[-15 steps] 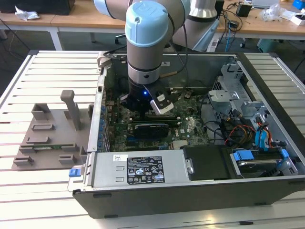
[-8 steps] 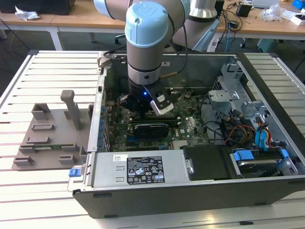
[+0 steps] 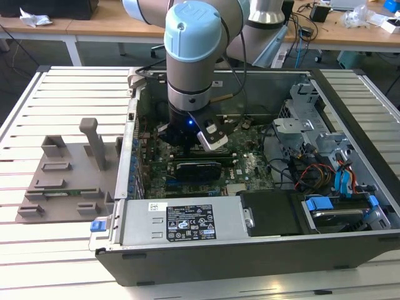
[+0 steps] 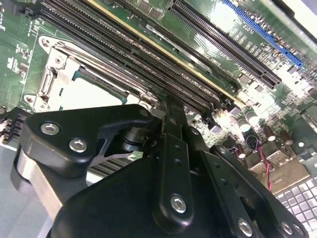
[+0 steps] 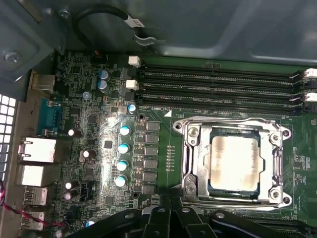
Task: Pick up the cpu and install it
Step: 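Install the second cpu locking lever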
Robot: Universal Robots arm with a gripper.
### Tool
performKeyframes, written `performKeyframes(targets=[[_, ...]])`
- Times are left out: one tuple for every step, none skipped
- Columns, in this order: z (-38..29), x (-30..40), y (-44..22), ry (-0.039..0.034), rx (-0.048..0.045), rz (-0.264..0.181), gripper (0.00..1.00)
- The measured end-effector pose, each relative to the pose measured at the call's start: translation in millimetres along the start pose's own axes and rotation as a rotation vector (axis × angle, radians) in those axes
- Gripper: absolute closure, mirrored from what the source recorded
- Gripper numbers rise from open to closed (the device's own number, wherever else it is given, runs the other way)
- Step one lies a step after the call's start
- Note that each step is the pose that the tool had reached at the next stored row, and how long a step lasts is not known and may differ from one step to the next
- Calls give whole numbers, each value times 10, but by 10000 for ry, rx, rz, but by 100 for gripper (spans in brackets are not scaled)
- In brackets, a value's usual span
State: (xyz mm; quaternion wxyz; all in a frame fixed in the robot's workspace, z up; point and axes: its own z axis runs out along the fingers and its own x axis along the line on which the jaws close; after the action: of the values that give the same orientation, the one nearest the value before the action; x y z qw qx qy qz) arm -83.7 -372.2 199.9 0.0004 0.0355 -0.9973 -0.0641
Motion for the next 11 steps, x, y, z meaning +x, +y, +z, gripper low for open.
performKeyframes(targets=[[5, -5, -1, 7, 1, 1, 89], [12, -16, -3, 19, 1, 4, 89], [16, -24, -3, 19, -3, 4, 89], [17, -25, -4, 20, -2, 4, 89], [18, -27, -4, 21, -2, 3, 89], [19, -27, -4, 19, -3, 3, 89], [20, -27, -5, 19, -6, 3, 89], [20, -28, -7, 18, -7, 3, 89], [19, -27, -8, 19, -1, 3, 89], [15, -27, -8, 19, 1, 4, 89], [7, -27, -7, 17, 0, 3, 89]])
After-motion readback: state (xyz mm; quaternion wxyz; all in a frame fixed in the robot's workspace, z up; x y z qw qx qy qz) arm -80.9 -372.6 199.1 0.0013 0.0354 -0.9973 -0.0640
